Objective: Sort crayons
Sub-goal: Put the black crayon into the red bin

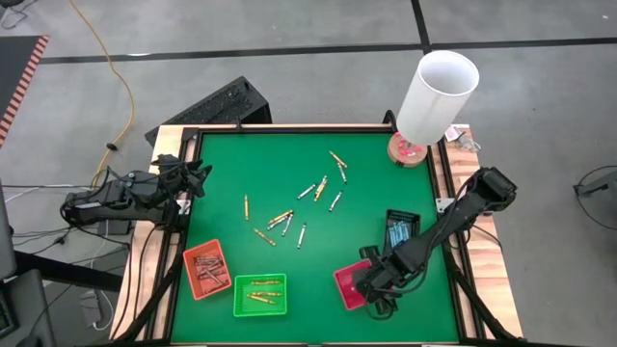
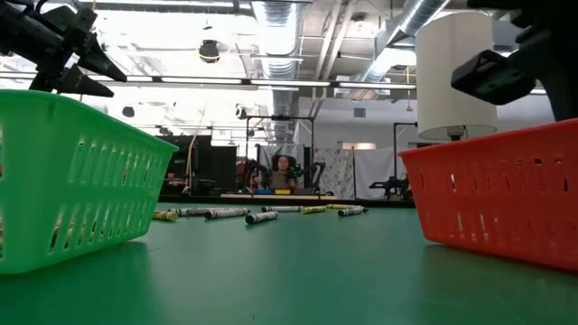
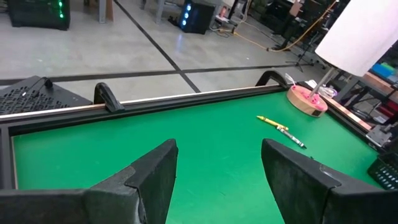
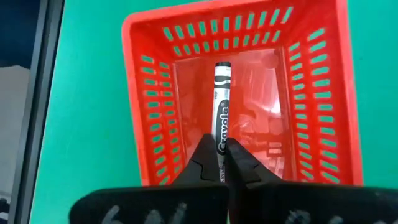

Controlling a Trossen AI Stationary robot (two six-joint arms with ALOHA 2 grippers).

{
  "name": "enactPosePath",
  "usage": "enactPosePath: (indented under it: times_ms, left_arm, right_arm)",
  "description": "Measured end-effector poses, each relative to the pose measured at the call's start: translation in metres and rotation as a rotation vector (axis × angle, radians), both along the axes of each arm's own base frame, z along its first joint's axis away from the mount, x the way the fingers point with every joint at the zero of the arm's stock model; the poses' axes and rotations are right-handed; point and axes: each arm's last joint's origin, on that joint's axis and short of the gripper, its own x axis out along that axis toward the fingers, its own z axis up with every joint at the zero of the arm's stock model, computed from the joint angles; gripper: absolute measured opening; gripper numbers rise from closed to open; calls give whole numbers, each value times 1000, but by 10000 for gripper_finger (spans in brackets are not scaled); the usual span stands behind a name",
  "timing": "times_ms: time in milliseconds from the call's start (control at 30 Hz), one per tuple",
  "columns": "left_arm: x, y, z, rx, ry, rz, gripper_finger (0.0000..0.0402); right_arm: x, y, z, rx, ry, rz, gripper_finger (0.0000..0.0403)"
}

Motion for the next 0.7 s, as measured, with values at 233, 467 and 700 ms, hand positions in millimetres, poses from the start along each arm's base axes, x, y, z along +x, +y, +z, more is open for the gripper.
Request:
enactPosePath:
  times_ms: [233,467,700]
  left_arm:
    - [0,0,0,0,0,0,223]
    - [0,0,0,0,1,-1,223]
    - [0,0,0,0,1,-1,223]
  right_arm:
    - [5,1,2,31,-39,-7,14]
    - [8,-2,2,35,-49,-12,37]
    - [8,-2,2,34,-48,-12,50]
